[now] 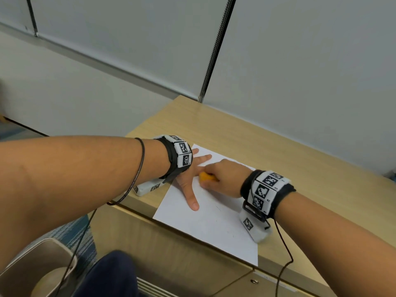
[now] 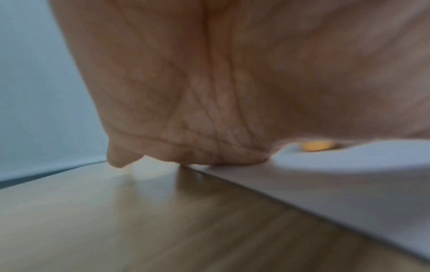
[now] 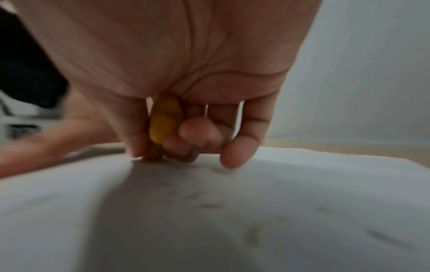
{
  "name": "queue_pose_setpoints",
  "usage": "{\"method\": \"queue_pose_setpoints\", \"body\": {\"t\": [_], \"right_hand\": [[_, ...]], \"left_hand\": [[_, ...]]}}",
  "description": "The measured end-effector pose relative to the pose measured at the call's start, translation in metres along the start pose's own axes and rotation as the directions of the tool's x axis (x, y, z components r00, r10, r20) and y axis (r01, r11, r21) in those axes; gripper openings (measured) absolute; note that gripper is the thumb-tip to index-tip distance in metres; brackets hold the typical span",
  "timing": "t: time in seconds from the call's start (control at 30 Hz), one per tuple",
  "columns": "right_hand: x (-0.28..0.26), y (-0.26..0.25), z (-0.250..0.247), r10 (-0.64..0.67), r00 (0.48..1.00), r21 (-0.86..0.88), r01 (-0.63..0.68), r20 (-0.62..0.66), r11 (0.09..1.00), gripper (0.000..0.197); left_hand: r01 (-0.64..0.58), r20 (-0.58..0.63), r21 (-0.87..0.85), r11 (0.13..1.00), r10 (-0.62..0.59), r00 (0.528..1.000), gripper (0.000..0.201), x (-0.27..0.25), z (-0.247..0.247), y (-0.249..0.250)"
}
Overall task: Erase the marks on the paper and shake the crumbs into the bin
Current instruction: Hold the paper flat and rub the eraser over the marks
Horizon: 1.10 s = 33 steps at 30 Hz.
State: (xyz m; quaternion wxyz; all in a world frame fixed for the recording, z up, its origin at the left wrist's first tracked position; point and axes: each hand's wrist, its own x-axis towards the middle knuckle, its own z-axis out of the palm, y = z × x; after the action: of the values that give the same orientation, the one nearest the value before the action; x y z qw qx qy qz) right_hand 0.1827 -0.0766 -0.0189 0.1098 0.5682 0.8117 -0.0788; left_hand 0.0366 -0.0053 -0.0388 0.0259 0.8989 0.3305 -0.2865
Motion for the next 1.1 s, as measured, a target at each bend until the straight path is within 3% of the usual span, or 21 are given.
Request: {"method": "queue_pose_setpoints", "body": {"t": [0.03,0.1,0.2,0.37,0.53,0.63,0.73,0.97,1.1], "right_hand": [[0.002,0.002,0.000,0.028,0.999,-0.023,-0.029,-0.038,0.999,0.025],[-0.002,-0.005,0.004,-0.032,0.997,-0.003,0.032,-0.072,0.999,0.020],[-0.013,-0.018,0.011,-0.163,0.987,0.082,0.162,0.005,0.983,0.017],[0.009,0.010,-0.003,0.050,0.999,-0.034,-0.050,-0.017,0.998,0.025],[-0.013,-0.018,0.009,-0.116,0.990,0.105,0.108,0.080,0.989,0.024],[0.000,-0.001,-0.002,0.017,0.996,0.066,-0.022,0.086,0.998,0.018],[0.010,0.012,-0.006,0.127,0.990,0.069,-0.131,0.067,0.989,0.026],[-0.014,0.008,0.010,0.137,0.990,0.125,-0.135,-0.013,0.983,0.034],[-0.023,0.005,0.009,0.072,0.997,0.108,-0.072,0.000,0.992,0.037]], "left_hand": [[0.003,-0.002,0.003,1.000,-0.003,1.000,0.136,0.000,-0.001,0.000],[0.009,-0.001,0.006,1.000,-0.009,1.000,0.135,-0.002,-0.001,0.000],[0.004,-0.001,0.014,1.000,-0.004,1.000,0.139,-0.003,-0.002,-0.001],[0.001,-0.021,0.002,1.000,-0.001,1.000,0.134,-0.003,0.002,-0.001],[-0.009,-0.024,0.014,1.000,0.009,1.000,0.139,-0.002,-0.001,0.000],[0.000,-0.018,0.019,1.000,0.001,1.000,0.136,-0.001,0.001,-0.001],[-0.012,-0.021,0.007,1.000,0.012,1.000,0.131,-0.004,0.002,-0.001],[-0.073,-0.042,-0.061,0.995,0.071,0.997,0.137,-0.010,0.011,-0.028],[-0.072,-0.040,-0.045,0.996,0.070,0.997,0.141,-0.010,0.015,-0.030]]}}
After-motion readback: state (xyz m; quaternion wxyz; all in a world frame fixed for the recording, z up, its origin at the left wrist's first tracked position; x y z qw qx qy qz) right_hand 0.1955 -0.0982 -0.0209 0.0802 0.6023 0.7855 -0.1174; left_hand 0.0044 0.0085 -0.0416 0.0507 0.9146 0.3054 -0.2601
